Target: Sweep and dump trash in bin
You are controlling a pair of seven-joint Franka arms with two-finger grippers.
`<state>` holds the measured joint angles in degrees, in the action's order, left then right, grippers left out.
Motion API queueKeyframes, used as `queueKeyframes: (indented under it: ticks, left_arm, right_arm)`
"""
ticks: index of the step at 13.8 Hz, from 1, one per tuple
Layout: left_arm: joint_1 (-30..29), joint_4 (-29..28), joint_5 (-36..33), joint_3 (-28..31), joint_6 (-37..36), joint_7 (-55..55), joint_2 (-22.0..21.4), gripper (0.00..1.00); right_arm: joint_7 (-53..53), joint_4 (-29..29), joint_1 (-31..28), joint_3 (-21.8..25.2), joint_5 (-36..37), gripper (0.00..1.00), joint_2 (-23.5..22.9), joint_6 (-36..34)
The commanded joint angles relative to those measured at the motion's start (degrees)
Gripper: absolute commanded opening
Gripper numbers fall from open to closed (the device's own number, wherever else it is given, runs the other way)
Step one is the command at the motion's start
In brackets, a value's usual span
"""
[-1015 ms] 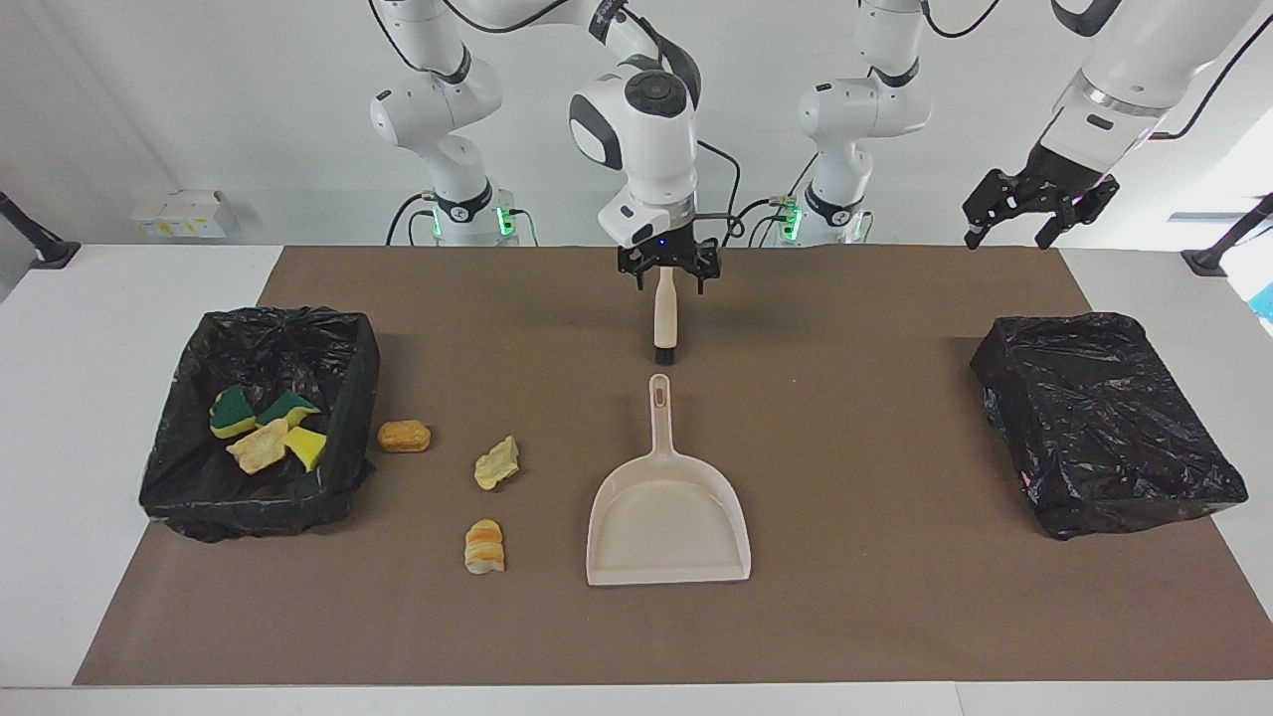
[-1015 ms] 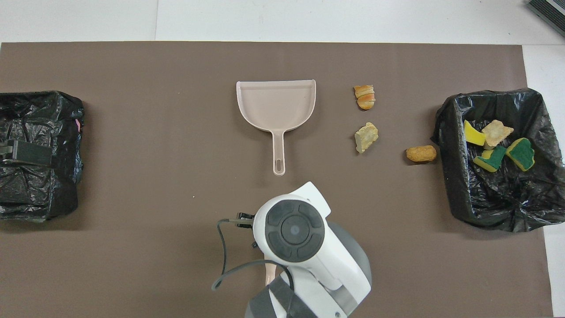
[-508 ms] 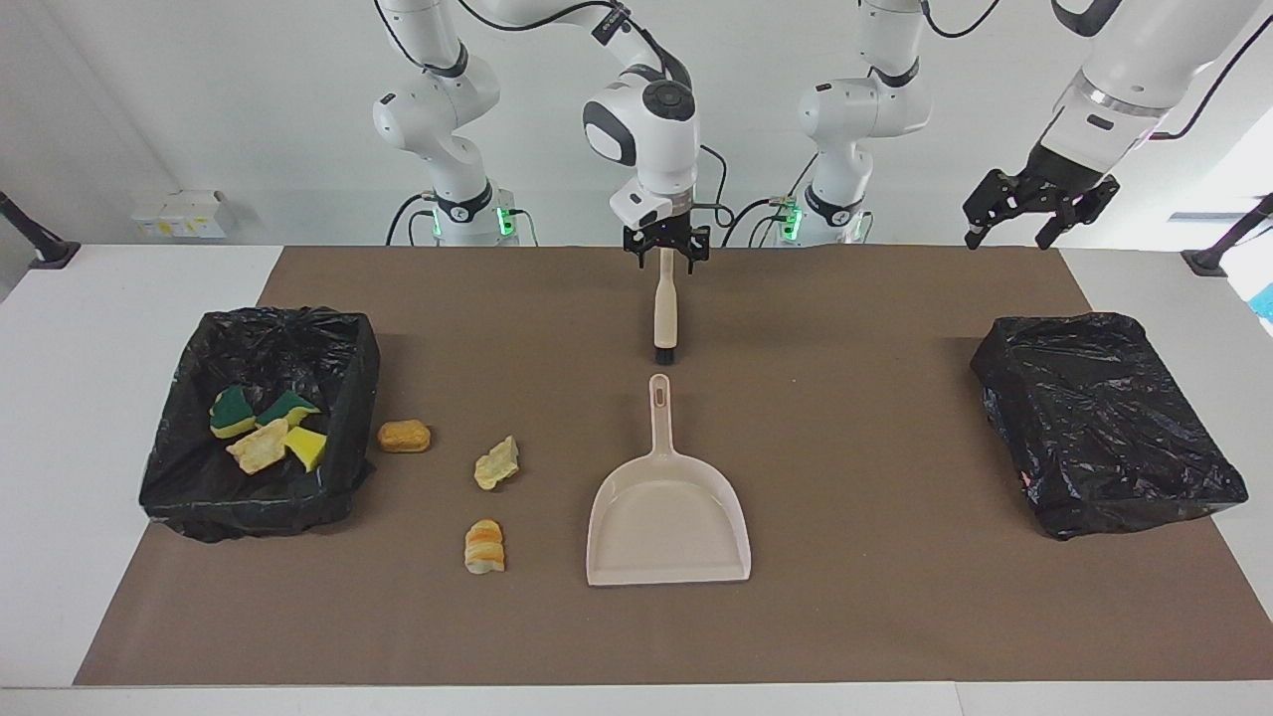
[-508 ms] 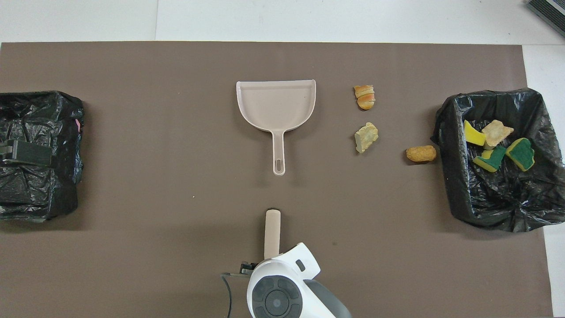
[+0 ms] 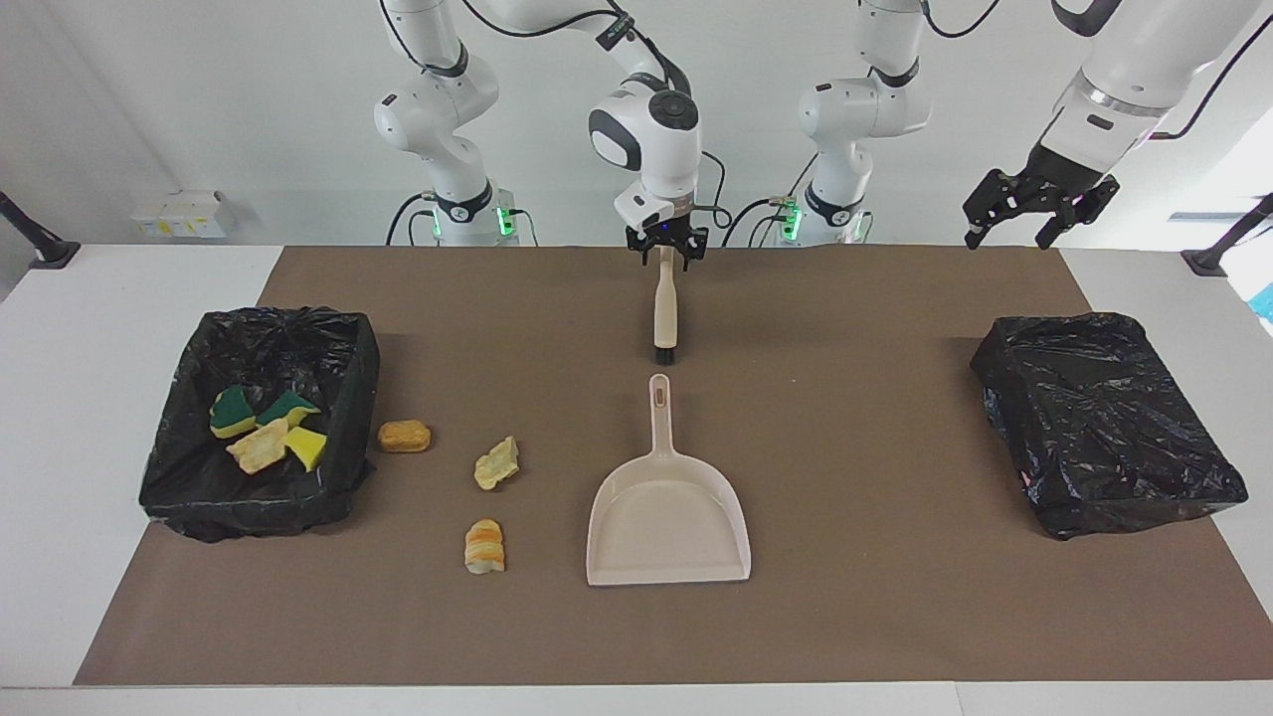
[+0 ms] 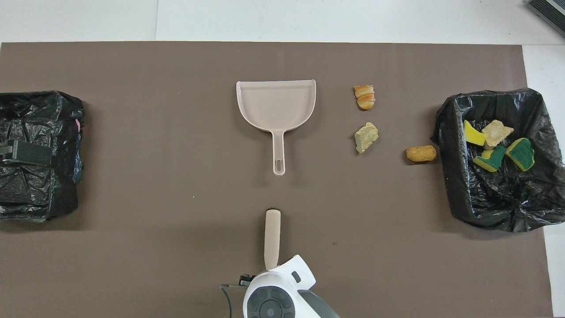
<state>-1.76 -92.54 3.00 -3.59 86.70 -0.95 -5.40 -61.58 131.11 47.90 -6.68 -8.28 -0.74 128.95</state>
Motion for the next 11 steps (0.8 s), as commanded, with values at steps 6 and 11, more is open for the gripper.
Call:
queueKeyframes:
  ticks: [6,11]
  left_arm:
    - [6.13,0.07,0.78,-1.94,11.35,-1.67,3.01,1.0]
    - [14.93,9.53,1.22,-2.38,21.32,-7.91,17.94,1.0]
  right_arm:
    - [0.4,0.47,0.44,0.09,-3.06,0.03,-0.76,1.04]
    - [1.55,-4.36,-0.61,0.26,-2.97,0.0,-1.11,-5.1]
